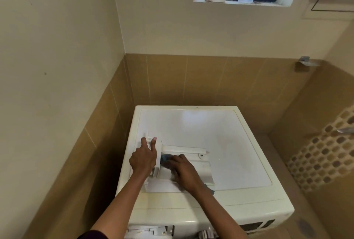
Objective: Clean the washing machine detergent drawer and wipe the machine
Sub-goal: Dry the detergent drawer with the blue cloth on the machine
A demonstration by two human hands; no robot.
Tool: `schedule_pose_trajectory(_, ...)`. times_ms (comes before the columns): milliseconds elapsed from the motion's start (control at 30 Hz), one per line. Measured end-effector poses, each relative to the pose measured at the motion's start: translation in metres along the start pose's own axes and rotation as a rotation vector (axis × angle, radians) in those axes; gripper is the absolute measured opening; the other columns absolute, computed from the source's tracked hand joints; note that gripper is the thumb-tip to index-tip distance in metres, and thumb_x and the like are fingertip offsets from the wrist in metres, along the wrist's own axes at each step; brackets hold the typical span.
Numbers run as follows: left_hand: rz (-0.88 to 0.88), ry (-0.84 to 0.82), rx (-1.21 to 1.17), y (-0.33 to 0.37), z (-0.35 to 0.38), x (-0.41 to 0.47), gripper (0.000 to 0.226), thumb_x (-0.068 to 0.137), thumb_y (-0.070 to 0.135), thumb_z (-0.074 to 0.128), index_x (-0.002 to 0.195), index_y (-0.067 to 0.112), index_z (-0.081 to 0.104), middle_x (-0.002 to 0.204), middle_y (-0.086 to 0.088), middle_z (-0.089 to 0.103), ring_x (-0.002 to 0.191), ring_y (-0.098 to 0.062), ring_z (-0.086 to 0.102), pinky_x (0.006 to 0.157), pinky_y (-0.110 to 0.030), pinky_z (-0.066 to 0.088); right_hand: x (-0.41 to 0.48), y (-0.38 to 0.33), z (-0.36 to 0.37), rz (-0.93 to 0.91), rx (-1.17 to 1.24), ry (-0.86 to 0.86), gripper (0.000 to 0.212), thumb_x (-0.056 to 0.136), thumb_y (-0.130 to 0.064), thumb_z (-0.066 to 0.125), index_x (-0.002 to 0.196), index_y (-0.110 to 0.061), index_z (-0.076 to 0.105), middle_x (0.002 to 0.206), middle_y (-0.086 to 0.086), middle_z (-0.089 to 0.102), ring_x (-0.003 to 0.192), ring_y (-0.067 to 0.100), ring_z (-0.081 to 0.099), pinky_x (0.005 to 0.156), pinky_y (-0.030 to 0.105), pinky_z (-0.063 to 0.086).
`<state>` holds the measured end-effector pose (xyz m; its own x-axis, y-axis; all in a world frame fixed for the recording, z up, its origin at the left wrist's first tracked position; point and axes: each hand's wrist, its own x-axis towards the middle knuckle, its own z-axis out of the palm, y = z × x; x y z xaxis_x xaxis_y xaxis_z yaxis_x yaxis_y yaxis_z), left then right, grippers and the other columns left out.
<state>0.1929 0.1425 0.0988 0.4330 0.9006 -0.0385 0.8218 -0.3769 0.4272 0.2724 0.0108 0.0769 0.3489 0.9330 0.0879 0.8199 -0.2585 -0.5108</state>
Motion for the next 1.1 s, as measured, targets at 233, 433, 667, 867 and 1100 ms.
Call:
schedule_pose_trajectory(233,0.013,-0.015,-0.017,0.001,-0.001,0.002,0.05,0.1,0.044,0.017,0.132,0.012,0.038,0.1,-0.012,0.065,0.078,-0.024,0.059,0.063,-0.029,0.04,0.008,0.028,-0.016,0.196,0.008,0.11,0.044,0.08,-0.002,0.047,0.106,-0.031,0.069,0.113,-0.017,0.061,0.096,0.011,0.047,0.07,0.019,0.038)
schedule_pose_trajectory(433,-0.005,-0.012,-0.052,0.001,0.0,0.003,0.052,0.1,0.044,0.012,0.136,0.017,0.036,0.107,-0.014,0.064,0.092,-0.03,0.062,0.074,-0.033,0.045,0.013,-0.002,0.009,0.007,0.063,0.084,0.05,0.08,0.009,0.044,0.112,-0.021,0.069,0.119,-0.002,0.065,0.094,0.024,0.05,0.075,0.024,0.037)
schedule_pose_trajectory(667,-0.105,-0.039,-0.089,0.003,-0.007,-0.002,0.055,0.1,0.041,0.007,0.132,0.015,0.044,0.107,-0.014,0.065,0.097,-0.03,0.062,0.086,-0.036,0.045,-0.026,0.044,-0.01,-0.102,0.079,0.012,0.053,0.059,0.007,0.056,0.099,-0.023,0.074,0.11,-0.006,0.067,0.095,0.01,0.046,0.077,0.024,0.042)
schedule_pose_trajectory(867,-0.15,-0.198,-0.328,0.007,-0.016,-0.004,0.059,0.1,0.044,0.003,0.144,0.013,0.027,0.14,-0.015,0.047,0.126,-0.035,0.045,0.106,-0.044,0.03,0.016,0.003,-0.031,0.027,0.312,0.25,0.041,0.078,-0.001,0.047,0.109,-0.016,0.069,0.108,-0.004,0.069,0.089,0.005,0.057,0.078,0.008,0.039)
schedule_pose_trajectory(1100,-0.144,-0.211,-0.351,0.004,-0.015,-0.002,0.066,0.096,0.053,0.003,0.136,0.011,0.034,0.132,-0.015,0.053,0.119,-0.033,0.051,0.102,-0.044,0.034,0.04,-0.044,0.0,-0.007,0.302,0.126,0.027,0.091,-0.005,0.052,0.116,-0.006,0.064,0.116,0.012,0.064,0.103,0.019,0.055,0.078,-0.001,0.028)
